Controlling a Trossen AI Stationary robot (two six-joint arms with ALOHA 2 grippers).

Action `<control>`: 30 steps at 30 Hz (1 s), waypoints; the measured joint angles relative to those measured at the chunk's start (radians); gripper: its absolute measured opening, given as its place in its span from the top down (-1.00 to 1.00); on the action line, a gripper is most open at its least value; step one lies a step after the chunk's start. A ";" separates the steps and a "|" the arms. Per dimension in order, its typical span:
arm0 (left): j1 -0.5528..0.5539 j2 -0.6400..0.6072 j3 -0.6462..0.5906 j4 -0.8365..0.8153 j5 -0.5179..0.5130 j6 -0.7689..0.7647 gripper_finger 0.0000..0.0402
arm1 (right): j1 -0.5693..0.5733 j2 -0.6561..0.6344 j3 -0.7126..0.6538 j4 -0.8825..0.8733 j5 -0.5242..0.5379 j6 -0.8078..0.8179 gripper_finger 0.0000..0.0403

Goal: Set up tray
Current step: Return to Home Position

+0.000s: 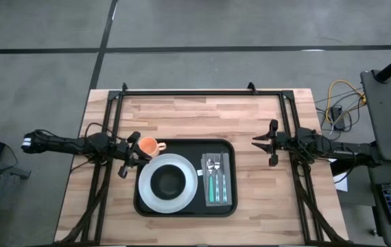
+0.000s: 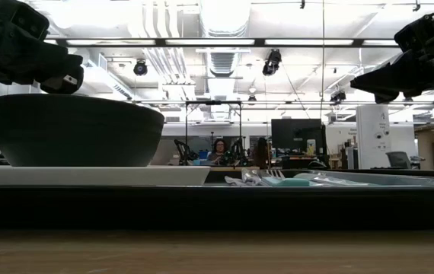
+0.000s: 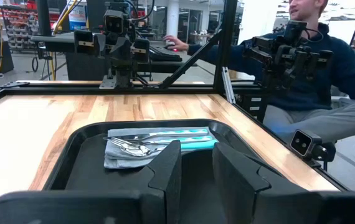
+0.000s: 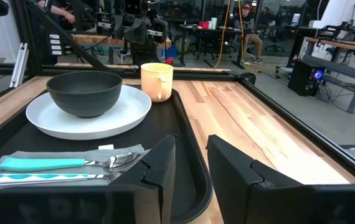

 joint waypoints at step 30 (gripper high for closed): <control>0.000 0.000 0.000 0.000 0.000 0.000 0.63 | 0.000 0.000 0.000 0.000 0.000 0.000 0.56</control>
